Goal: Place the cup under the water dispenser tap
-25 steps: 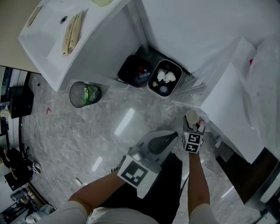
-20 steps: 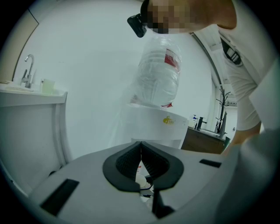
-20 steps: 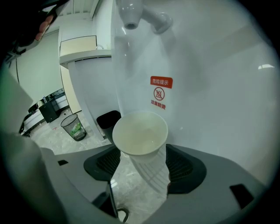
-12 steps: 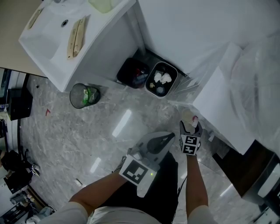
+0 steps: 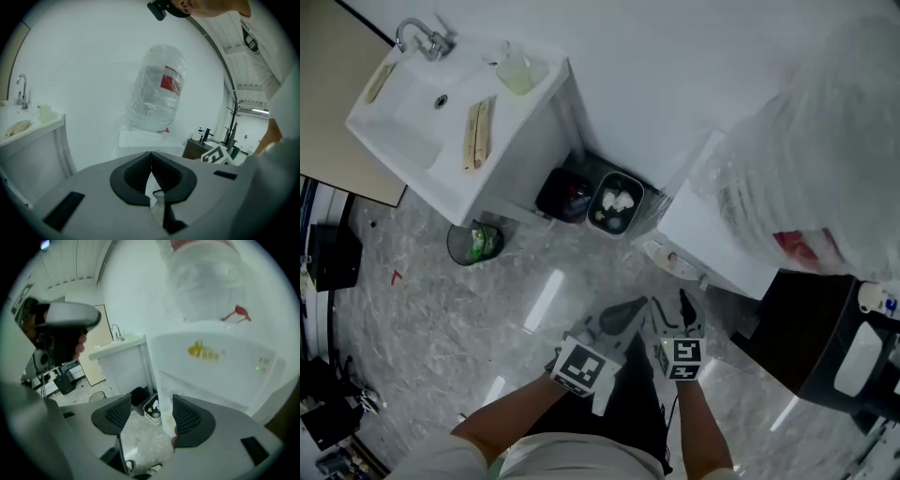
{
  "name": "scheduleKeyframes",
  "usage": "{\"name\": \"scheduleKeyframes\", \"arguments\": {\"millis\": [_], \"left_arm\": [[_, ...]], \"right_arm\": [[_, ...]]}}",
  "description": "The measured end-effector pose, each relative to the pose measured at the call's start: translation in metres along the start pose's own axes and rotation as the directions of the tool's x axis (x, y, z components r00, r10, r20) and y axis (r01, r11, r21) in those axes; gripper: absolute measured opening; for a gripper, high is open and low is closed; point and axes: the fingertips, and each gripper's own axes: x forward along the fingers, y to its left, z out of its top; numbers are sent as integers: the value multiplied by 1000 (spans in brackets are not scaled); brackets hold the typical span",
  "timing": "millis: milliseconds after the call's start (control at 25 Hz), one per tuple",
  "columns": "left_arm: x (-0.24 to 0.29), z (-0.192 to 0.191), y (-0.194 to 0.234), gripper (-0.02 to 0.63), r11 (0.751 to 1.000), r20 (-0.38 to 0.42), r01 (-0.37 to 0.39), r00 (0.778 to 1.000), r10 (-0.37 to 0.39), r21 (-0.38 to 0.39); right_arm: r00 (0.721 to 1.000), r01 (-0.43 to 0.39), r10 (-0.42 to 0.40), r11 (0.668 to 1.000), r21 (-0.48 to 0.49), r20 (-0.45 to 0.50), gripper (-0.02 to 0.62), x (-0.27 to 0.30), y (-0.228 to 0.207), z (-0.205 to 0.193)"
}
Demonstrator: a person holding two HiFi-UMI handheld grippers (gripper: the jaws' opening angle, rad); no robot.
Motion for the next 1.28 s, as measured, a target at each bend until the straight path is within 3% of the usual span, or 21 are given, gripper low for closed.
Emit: {"name": "scheduleKeyframes", "arguments": {"millis": [80,200,440,920,1280], "left_arm": [[-10,15,-10,5,1000,-6,5,1000,-5,9],[-25,42,-22,5,1000,-5,12,1000,-12,15],[-61,93,-48,5,1000,11,20,1000,-20,0],[-101,146,-103,5,995,42,103,994,-103,3],[-113,162,-102,5,994,68,98,993,-101,47]], "right_arm": [[999,1,-1,1000,-3,45,277,-30,13,36],[995,27,-25,999,-21,97,161,-75,28,86],[985,15,-19,1000,28,169,121,-153,55,144],[960,67,-73,997,32,269,19,-239,87,201],[957,75,-67,997,-17,282,17,-246,101,207]]}}
